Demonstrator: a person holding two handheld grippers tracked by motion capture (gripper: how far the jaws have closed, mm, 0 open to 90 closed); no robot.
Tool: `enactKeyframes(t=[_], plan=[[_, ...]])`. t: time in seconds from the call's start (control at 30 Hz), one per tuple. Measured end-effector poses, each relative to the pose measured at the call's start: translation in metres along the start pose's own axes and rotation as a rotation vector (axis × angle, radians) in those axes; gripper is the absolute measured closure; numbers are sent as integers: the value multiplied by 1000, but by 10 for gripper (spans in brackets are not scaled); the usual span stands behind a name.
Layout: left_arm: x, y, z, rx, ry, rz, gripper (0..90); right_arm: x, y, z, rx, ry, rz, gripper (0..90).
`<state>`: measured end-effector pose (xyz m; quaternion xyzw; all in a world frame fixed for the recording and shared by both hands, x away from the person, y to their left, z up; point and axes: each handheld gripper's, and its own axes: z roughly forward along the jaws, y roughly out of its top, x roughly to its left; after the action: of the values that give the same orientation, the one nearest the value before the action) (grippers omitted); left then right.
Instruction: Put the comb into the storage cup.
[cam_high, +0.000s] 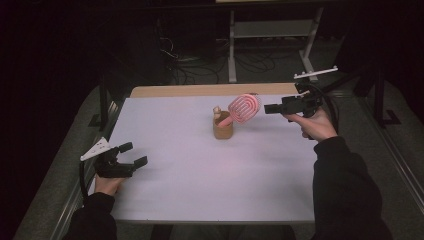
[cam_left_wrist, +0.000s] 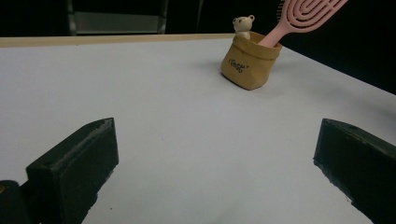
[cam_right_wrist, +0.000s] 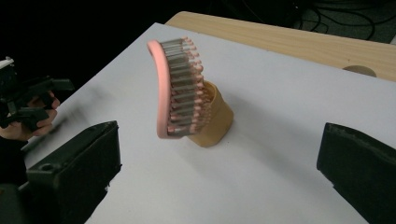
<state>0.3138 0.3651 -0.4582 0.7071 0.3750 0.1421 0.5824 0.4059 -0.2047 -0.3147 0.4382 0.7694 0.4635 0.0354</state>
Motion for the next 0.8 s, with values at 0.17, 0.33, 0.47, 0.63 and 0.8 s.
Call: enactKeyframes(t=[0.17, 0.33, 0.47, 0.63, 0.8], plan=[[0, 0, -1, -6, 0, -1, 0, -5, -10, -5, -11, -13, 8, 0], [0, 0, -1, -7, -5, -5, 0, -9, -20, -10, -33, -23, 10, 0], [0, -1, -1, 1, -6, -3, 0, -11, -27, -14, -44, -28, 13, 0], [0, -1, -1, -1, -4, -3, 0, -14, -36, -19, -56, -38, 15, 0], [1, -1, -2, -1, -2, -4, 0, -16, -47, -21, -58, -46, 16, 0]])
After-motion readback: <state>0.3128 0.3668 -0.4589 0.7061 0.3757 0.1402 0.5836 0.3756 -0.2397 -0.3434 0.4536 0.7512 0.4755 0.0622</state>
